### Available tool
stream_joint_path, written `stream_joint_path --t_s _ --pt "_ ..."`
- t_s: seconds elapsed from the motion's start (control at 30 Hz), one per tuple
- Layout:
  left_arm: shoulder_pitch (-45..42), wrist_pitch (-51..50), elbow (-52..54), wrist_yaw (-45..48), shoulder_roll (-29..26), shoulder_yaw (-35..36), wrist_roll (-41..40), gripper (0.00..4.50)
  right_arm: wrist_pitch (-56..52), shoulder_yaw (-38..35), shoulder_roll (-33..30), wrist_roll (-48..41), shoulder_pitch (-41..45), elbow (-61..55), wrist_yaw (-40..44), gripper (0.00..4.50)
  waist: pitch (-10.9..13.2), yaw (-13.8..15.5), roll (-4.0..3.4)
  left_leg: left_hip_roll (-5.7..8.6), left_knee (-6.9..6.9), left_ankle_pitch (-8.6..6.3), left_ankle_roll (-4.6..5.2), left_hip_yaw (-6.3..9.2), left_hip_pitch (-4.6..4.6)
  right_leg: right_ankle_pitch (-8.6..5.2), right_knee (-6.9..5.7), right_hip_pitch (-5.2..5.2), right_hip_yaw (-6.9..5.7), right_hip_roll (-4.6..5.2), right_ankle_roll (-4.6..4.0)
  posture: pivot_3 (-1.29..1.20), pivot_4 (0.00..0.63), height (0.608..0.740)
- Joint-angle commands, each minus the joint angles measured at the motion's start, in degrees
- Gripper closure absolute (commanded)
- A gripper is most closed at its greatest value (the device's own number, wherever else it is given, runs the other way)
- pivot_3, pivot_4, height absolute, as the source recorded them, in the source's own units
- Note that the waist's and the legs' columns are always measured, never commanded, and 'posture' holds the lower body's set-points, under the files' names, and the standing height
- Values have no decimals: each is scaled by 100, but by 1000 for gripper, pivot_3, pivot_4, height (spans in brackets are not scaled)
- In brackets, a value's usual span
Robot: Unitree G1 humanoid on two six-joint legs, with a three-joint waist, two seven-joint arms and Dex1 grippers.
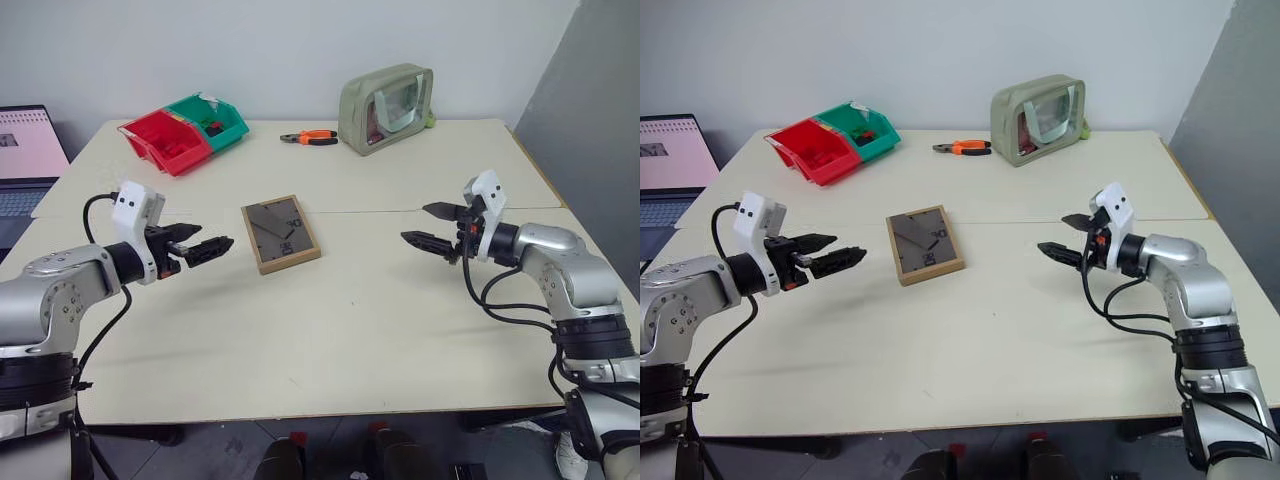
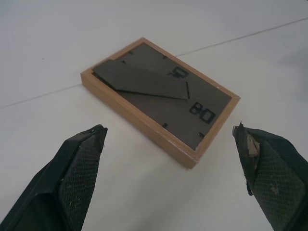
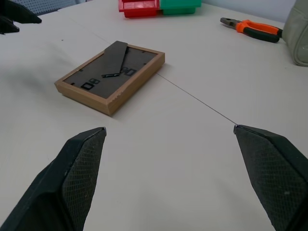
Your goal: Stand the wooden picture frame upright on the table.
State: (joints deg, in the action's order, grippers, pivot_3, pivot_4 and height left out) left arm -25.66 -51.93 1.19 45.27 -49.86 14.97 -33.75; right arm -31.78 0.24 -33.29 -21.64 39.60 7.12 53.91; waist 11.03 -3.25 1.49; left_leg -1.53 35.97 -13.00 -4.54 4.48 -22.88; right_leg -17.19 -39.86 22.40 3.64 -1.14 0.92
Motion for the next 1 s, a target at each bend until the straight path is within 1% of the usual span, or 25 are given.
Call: stream_joint_path --t_s 0.03,0.17,0.23,0.3,0.33,0.4,0.43,0.47,0.5,0.53,0.63,0.67,0.7,0.73,0.77,0.8,0.83,0.87,0.93,0.97,1.0 --pt "-109 5 229 -17 -71 56 -28 0 150 26 124 3 206 46 18 16 0 1 0 0 0 0 0 0 -1 0 0 0 0 1 0 0 150 740" --pt "-194 66 87 -444 180 241 54 0 467 150 476 310 457 441 -380 16 0 0 0 1 3 0 0 -1 1 0 -3 0 1 10 0 0 150 740" --pt "-198 281 -95 -798 416 274 223 0 543 15 792 303 648 794 -705 16 0 -5 0 1 3 0 0 -2 2 0 -4 1 2 11 0 0 150 740" --pt "-230 496 -268 -1290 764 310 415 286 732 9 1075 500 857 1281 -1117 0 0 -1 0 0 3 0 0 -3 5 1 -6 1 3 13 0 0 150 740" --pt "-201 557 -270 -1376 873 279 459 393 834 50 1188 600 938 1484 -1252 0 0 3 0 -1 4 1 -1 0 3 1 -7 0 1 13 -1 0 150 740" --pt "-195 724 -344 -1650 1136 218 617 856 1091 151 1459 827 1161 2049 -1531 379 -1 7 2 -1 5 1 -1 1 -1 1 -8 3 0 18 -1 0 150 740" --pt "-226 757 -430 -1869 1292 234 694 1030 1244 224 1589 964 1268 2358 -1647 496 -1 8 2 -1 6 1 -1 0 -2 2 -7 3 0 21 -1 0 150 740" --pt "-286 814 -554 -2083 1457 268 758 1264 1427 275 1728 1099 1390 2707 -1786 806 -2 8 3 -1 6 1 -1 0 -2 2 -7 3 0 23 -1 0 150 740" --pt "-339 869 -676 -2225 1580 275 812 1405 1596 284 1865 1198 1513 3055 -1932 964 -2 9 3 -1 5 1 -1 -1 -2 2 -6 3 1 24 -1 0 150 740" --pt "-370 937 -770 -2307 1665 259 873 1697 1746 271 1984 1272 1618 3357 -2056 1316 -2 6 3 0 6 1 -1 -1 -1 2 -7 3 0 24 -1 0 150 740" --pt "-516 1184 -1117 -2451 1825 96 1113 2357 2165 336 2332 1524 1924 4211 -2341 2054 -2 2 3 1 5 1 -1 -2 -2 3 -8 5 0 24 -1 0 150 740" --pt "-577 1238 -1235 -2471 1867 53 1163 2635 2298 385 2423 1618 2003 4444 -2384 2381 -2 1 3 1 5 1 -1 -1 -3 3 -8 5 -1 24 -1 0 150 740" --pt "-649 1339 -1415 -2525 1920 -5 1259 2873 2449 414 2576 1704 2111 4740 -2479 2609 -2 1 3 1 5 1 -1 -1 -4 3 -9 7 -1 24 -1 0 150 740" --pt "-709 1396 -1559 -2550 1980 -49 1310 3014 2559 441 2724 1784 2211 5005 -2581 2769 -2 0 3 1 5 1 -2 -1 -3 3 -9 6 -1 24 -1 0 150 740" --pt "-754 1456 -1675 -2572 2019 -80 1364 3375 2660 443 2828 1852 2298 5225 -2671 3180 -2 -1 3 2 4 1 -1 -2 -3 3 -9 7 0 24 -1 0 150 740" --pt "-819 1529 -1816 -2602 2062 -113 1431 3514 2756 438 2937 1907 2388 5438 -2770 3338 -2 -1 3 2 4 1 -2 -3 -2 3 -11 6 0 24 -1 0 150 740" --pt "-877 1569 -1937 -2605 2108 -133 1464 3759 2824 422 3029 1944 2458 5615 -2816 3635 -2 -2 3 1 4 1 -2 -2 -2 3 -11 7 0 24 -1 0 150 740" --pt "-928 1619 -2068 -2604 2159 -169 1502 3892 2868 413 3126 1982 2516 5775 -2877 3766 -2 -3 3 1 4 1 -2 -2 -1 3 -12 7 0 24 -1 0 150 740" --pt "-997 1675 -2267 -2578 2259 -240 1560 4354 2969 394 3302 2042 2598 6017 -2953 4270 -2 -2 3 0 4 1 -2 -1 -3 3 -12 8 -2 24 -1 0 150 740" --pt "-1034 1674 -2351 -2565 2319 -278 1577 4463 2986 386 3385 2065 2627 6106 -2975 4417 -2 -2 3 0 4 1 -2 -1 -3 3 -12 8 -1 24 -1 0 150 740" --pt "-1065 1664 -2418 -2538 2364 -343 1615 4487 3011 389 3450 2106 2646 6174 -2993 4467 -2 -2 3 -1 4 1 -2 -1 -3 3 -13 8 -1 25 -1 0 150 740"
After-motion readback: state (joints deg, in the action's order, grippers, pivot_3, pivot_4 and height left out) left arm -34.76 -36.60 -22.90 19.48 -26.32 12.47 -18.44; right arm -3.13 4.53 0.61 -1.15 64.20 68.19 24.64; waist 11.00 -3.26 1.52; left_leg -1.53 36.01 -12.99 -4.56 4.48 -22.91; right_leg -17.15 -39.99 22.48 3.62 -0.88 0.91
